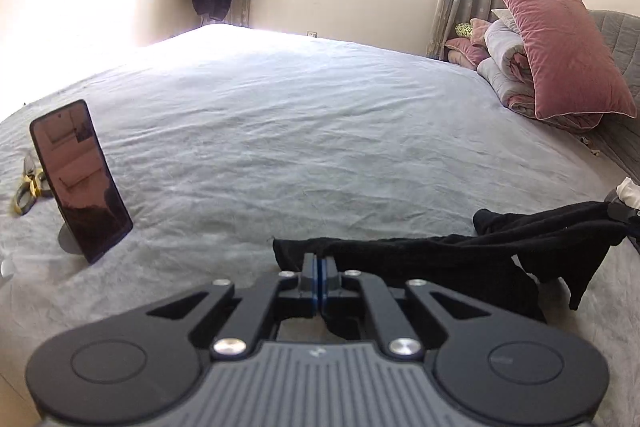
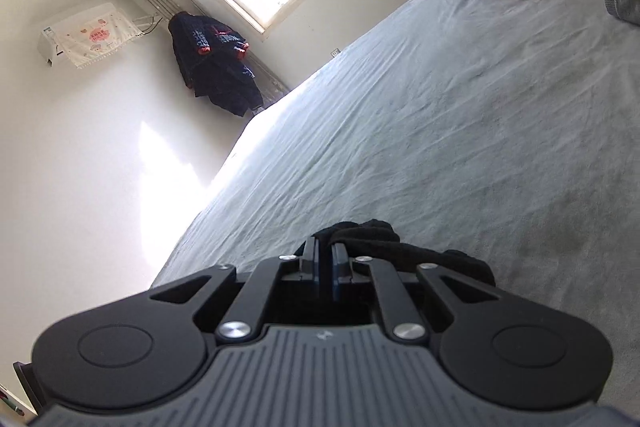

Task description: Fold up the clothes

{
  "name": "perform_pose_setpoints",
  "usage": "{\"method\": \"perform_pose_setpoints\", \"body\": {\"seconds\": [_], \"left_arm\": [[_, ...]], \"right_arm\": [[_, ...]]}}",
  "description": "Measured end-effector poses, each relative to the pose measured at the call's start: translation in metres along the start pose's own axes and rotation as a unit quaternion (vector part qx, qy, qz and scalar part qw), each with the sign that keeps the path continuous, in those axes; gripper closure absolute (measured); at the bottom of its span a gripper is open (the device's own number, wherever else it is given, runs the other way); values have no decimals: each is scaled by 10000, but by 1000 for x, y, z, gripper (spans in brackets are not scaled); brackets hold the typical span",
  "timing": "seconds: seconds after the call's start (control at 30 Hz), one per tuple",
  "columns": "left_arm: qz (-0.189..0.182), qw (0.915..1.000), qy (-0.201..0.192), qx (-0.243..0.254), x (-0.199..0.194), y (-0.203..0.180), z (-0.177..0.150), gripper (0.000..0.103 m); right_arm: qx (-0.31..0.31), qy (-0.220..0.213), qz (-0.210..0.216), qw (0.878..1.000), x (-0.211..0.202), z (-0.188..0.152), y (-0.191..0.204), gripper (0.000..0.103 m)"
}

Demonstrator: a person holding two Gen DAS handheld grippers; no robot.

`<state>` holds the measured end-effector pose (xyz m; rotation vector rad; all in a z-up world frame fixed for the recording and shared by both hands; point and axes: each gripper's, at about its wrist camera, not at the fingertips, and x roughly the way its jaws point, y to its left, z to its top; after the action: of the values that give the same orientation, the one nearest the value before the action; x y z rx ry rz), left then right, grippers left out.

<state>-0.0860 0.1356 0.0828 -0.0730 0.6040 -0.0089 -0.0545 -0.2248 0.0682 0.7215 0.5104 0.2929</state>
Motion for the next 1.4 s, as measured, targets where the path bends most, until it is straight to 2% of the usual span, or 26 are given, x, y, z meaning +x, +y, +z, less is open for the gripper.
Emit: {"method": "perform_pose_setpoints", "body": {"seconds": [0.17, 0.37, 0.57, 0.8, 0.9, 0.93, 1.0, 1.03, 1.13, 1.2, 1.3, 1.37, 1.4], "left_arm": [[131, 9977, -565, 337, -36, -16, 44, 101], [205, 9907, -1188, 625, -86, -34, 92, 101], [312, 9789, -1743, 1017, -138, -51, 124, 101], [422, 9601, -2361, 1435, -197, -70, 160, 101], [434, 9542, -2557, 1494, -216, -75, 173, 101], [448, 9525, -2605, 1509, -221, -77, 176, 101], [481, 9487, -2716, 1548, -232, -79, 182, 101], [430, 9494, -2678, 1583, -233, -80, 182, 101], [313, 9519, -2520, 1716, -230, -85, 181, 101], [387, 9525, -2385, 1857, -224, -92, 175, 101], [385, 9552, -2210, 1932, -213, -97, 166, 101], [359, 9569, -2122, 1952, -210, -98, 160, 101], [351, 9569, -2104, 1970, -210, -98, 158, 101]], "right_arm": [[-74, -460, 261, 9986, -30, 28, 22, 94], [-399, -1033, 503, 9926, -68, 56, 55, 94], [-690, -1543, 697, 9832, -104, 79, 82, 94], [-1089, -1898, 806, 9724, -141, 104, 111, 95], [-1230, -2129, 921, 9649, -161, 109, 122, 96], [-1271, -2227, 939, 9620, -167, 110, 125, 102], [-1367, -2415, 957, 9559, -181, 114, 132, 102], [-1426, -2461, 980, 9537, -185, 115, 135, 102], [-1599, -2344, 901, 9546, -186, 113, 139, 102], [-1677, -2010, 810, 9617, -173, 101, 135, 101], [-1766, -1433, 759, 9708, -149, 74, 126, 90], [-1899, -1132, 722, 9726, -132, 53, 121, 90], [-1980, -989, 705, 9727, -123, 42, 118, 87]]}}
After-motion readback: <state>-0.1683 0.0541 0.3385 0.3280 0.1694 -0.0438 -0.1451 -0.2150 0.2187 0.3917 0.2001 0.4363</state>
